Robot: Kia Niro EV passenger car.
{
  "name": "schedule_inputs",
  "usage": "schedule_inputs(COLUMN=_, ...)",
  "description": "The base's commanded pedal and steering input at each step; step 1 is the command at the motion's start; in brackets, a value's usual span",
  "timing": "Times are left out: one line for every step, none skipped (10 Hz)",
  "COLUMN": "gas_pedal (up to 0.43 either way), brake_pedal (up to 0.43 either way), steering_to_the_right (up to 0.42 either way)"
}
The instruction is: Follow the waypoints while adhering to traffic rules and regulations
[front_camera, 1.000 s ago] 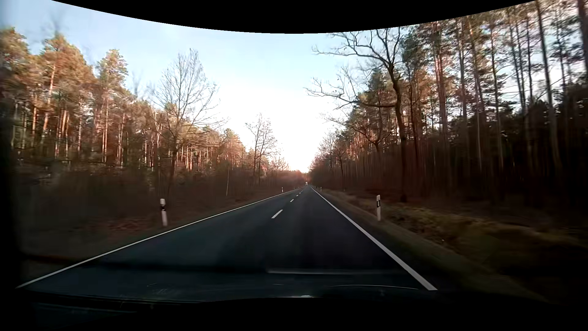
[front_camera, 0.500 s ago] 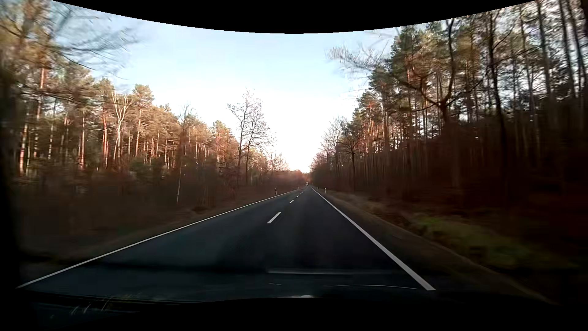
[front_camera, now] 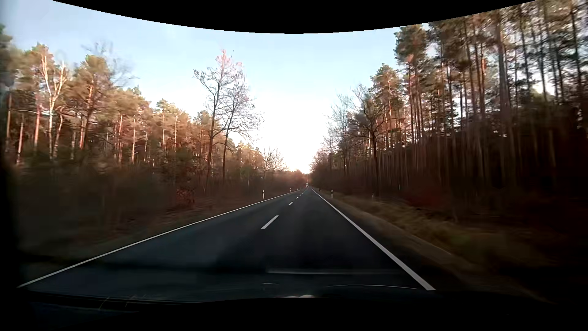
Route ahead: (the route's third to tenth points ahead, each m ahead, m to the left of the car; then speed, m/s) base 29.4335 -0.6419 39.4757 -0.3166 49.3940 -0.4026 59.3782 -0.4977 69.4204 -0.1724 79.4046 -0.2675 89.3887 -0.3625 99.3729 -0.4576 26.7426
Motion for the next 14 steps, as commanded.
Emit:
schedule_inputs(gas_pedal=0.189, brake_pedal=0.000, steering_to_the_right=-0.001)
schedule_inputs(gas_pedal=0.177, brake_pedal=0.000, steering_to_the_right=-0.001)
schedule_inputs(gas_pedal=0.177, brake_pedal=0.000, steering_to_the_right=-0.001)
schedule_inputs(gas_pedal=0.177, brake_pedal=0.000, steering_to_the_right=-0.001)
schedule_inputs(gas_pedal=0.177, brake_pedal=0.000, steering_to_the_right=-0.001)
schedule_inputs(gas_pedal=0.177, brake_pedal=0.000, steering_to_the_right=-0.001)
schedule_inputs(gas_pedal=0.177, brake_pedal=0.000, steering_to_the_right=0.000)
schedule_inputs(gas_pedal=0.177, brake_pedal=0.000, steering_to_the_right=0.000)
schedule_inputs(gas_pedal=0.177, brake_pedal=0.000, steering_to_the_right=-0.001)
schedule_inputs(gas_pedal=0.177, brake_pedal=0.000, steering_to_the_right=0.000)
schedule_inputs(gas_pedal=0.177, brake_pedal=0.000, steering_to_the_right=0.000)
schedule_inputs(gas_pedal=0.177, brake_pedal=0.000, steering_to_the_right=0.000)
schedule_inputs(gas_pedal=0.177, brake_pedal=0.000, steering_to_the_right=0.000)
schedule_inputs(gas_pedal=0.177, brake_pedal=0.000, steering_to_the_right=0.000)
